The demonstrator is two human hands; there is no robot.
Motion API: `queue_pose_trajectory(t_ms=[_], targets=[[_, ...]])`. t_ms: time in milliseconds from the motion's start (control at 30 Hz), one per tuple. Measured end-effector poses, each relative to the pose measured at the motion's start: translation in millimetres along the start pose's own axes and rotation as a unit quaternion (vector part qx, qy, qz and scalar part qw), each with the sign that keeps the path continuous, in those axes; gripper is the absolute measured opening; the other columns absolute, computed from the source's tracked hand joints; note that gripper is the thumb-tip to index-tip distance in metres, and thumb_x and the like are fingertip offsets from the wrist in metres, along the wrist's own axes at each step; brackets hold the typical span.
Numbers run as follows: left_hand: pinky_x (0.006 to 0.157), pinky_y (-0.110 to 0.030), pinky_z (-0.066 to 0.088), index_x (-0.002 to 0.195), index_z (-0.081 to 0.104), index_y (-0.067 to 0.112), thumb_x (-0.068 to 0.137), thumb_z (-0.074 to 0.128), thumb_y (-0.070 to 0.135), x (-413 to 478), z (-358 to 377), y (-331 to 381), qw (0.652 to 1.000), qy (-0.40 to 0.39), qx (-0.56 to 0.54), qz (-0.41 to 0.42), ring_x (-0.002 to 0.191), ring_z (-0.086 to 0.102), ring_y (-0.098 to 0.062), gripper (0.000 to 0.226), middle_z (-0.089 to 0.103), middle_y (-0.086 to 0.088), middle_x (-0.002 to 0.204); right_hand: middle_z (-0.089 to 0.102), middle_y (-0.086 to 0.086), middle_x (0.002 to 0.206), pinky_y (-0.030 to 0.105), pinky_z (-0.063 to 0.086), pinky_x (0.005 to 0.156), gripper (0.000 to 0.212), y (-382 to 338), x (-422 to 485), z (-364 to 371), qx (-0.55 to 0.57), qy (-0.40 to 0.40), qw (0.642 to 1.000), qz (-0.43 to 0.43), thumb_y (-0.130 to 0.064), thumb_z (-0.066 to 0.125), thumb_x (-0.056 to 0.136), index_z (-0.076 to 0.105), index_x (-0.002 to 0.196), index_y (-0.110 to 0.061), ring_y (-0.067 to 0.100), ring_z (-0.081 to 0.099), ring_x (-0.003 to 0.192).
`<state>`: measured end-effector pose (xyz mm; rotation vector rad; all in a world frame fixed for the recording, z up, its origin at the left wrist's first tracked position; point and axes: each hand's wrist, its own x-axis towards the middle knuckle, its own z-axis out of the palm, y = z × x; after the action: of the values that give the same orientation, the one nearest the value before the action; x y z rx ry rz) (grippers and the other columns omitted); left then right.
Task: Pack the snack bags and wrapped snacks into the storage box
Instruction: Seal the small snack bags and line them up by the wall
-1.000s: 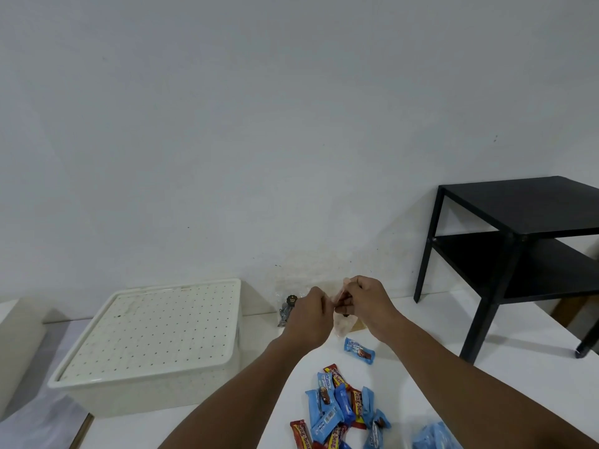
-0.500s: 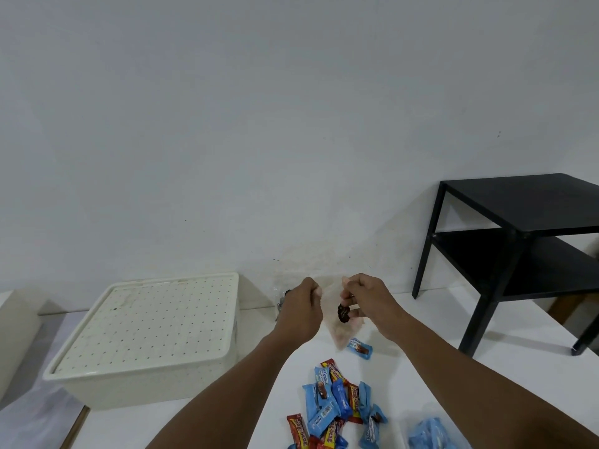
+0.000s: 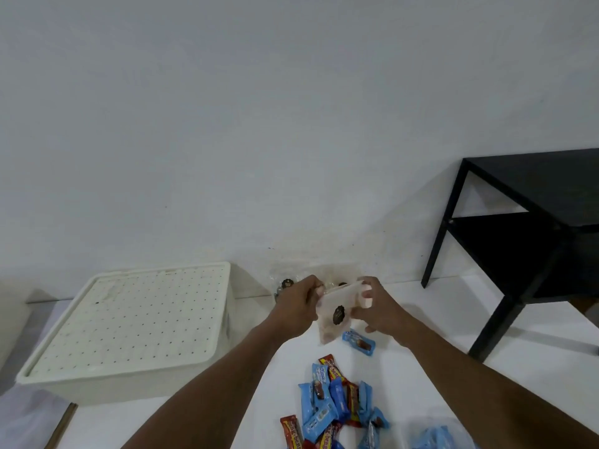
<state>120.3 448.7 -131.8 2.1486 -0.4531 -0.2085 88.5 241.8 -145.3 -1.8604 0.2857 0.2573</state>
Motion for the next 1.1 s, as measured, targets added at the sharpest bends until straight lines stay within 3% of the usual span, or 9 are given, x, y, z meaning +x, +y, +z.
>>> queue_pose_trajectory(t_ms=[100, 200, 367, 433, 533, 667, 800, 967, 1100], targets=[[0.058, -0.024, 0.051, 0.092, 0.052, 0.014, 0.104, 0.043, 0.025, 28.2, 16.7, -0.3, 0.999, -0.032, -0.006, 0.007, 0.064, 0.063, -0.016, 0.019, 0.065, -0.009, 0.087, 0.059, 0.000, 0.108, 0.030, 0.055, 0.060, 0.036, 15.0, 21.9, -18.8, -0.034, -0.024, 0.999, 0.015, -0.009, 0.068, 0.087, 0.053, 0.117, -0.022, 0.019, 0.062, 0.093], [0.063, -0.033, 0.055, 0.090, 0.054, 0.014, 0.103, 0.044, 0.030, 60.7, 34.9, -2.1, 0.999, -0.023, -0.031, -0.009, 0.065, 0.066, -0.017, 0.023, 0.066, -0.006, 0.083, 0.067, 0.012, 0.100, 0.033, 0.054, 0.062, 0.014, 33.8, 46.2, -43.0, -0.030, -0.014, 0.999, 0.026, -0.011, 0.065, 0.090, 0.064, 0.104, -0.015, 0.019, 0.067, 0.077], [0.071, -0.041, 0.058, 0.093, 0.062, 0.018, 0.085, 0.061, 0.053, 110.5, 72.7, -16.0, 0.982, -0.002, -0.151, -0.115, 0.073, 0.069, -0.019, 0.036, 0.068, -0.004, 0.086, 0.067, 0.005, 0.080, 0.031, 0.048, 0.059, 0.006, 59.7, 92.6, -76.9, -0.001, 0.016, 0.999, 0.046, -0.010, 0.061, 0.095, 0.066, 0.094, -0.013, 0.018, 0.063, 0.065], [0.066, -0.033, 0.055, 0.100, 0.065, 0.015, 0.080, 0.072, 0.046, 126.2, 91.3, -27.7, 0.971, -0.019, -0.187, -0.147, 0.075, 0.068, -0.019, 0.037, 0.069, -0.004, 0.090, 0.066, 0.005, 0.080, 0.030, 0.045, 0.057, 0.014, 69.9, 111.4, -87.6, -0.007, 0.016, 0.999, 0.051, -0.006, 0.056, 0.095, 0.065, 0.089, -0.015, 0.017, 0.061, 0.062], [0.064, -0.029, 0.054, 0.097, 0.066, 0.008, 0.090, 0.072, 0.019, 149.5, 120.8, -43.5, 0.962, -0.005, -0.215, -0.169, 0.071, 0.066, -0.020, 0.014, 0.068, -0.007, 0.086, 0.065, 0.008, 0.080, 0.028, 0.040, 0.057, 0.023, 85.9, 139.7, -99.8, -0.012, 0.009, 0.998, 0.062, 0.000, 0.050, 0.093, 0.062, 0.082, -0.017, 0.018, 0.059, 0.060], [0.068, -0.032, 0.055, 0.093, 0.068, 0.011, 0.094, 0.065, 0.009, 176.4, 150.7, -55.6, 0.948, 0.046, -0.240, -0.205, 0.071, 0.065, -0.020, 0.003, 0.070, -0.008, 0.083, 0.069, 0.010, 0.084, 0.034, 0.048, 0.063, 0.016, 105.9, 175.6, -110.1, -0.015, 0.020, 0.997, 0.079, -0.011, 0.055, 0.092, 0.067, 0.085, -0.018, 0.022, 0.064, 0.069], [0.088, -0.050, 0.058, 0.096, 0.064, 0.012, 0.092, 0.067, 0.011, 195.4, 172.1, -66.2, 0.935, 0.078, -0.261, -0.227, 0.075, 0.068, -0.025, 0.005, 0.069, -0.011, 0.090, 0.067, 0.017, 0.089, 0.037, 0.048, 0.064, 0.015, 121.1, 202.1, -117.2, -0.009, 0.017, 0.994, 0.104, -0.009, 0.053, 0.093, 0.067, 0.092, -0.011, 0.027, 0.063, 0.072], [0.092, -0.050, 0.057, 0.102, 0.063, 0.011, 0.091, 0.067, 0.015, 204.9, 189.5, -67.5, 0.933, 0.072, -0.253, -0.247, 0.085, 0.072, -0.029, 0.013, 0.071, -0.010, 0.097, 0.067, 0.019, 0.104, 0.033, 0.052, 0.061, 0.014, 140.1, 222.3, -121.8, -0.020, 0.018, 0.991, 0.128, -0.016, 0.053, 0.095, 0.062, 0.105, -0.014, 0.028, 0.068, 0.079], [0.098, -0.048, 0.054, 0.117, 0.062, 0.019, 0.077, 0.066, 0.038, 205.6, 194.2, -68.4, 0.947, 0.048, -0.202, -0.247, 0.101, 0.070, -0.025, 0.044, 0.071, -0.005, 0.111, 0.061, 0.017, 0.110, 0.033, 0.053, 0.065, 0.024, 144.5, 228.1, -120.3, -0.019, 0.020, 0.991, 0.131, -0.019, 0.056, 0.095, 0.053, 0.118, -0.011, 0.027, 0.064, 0.082]])
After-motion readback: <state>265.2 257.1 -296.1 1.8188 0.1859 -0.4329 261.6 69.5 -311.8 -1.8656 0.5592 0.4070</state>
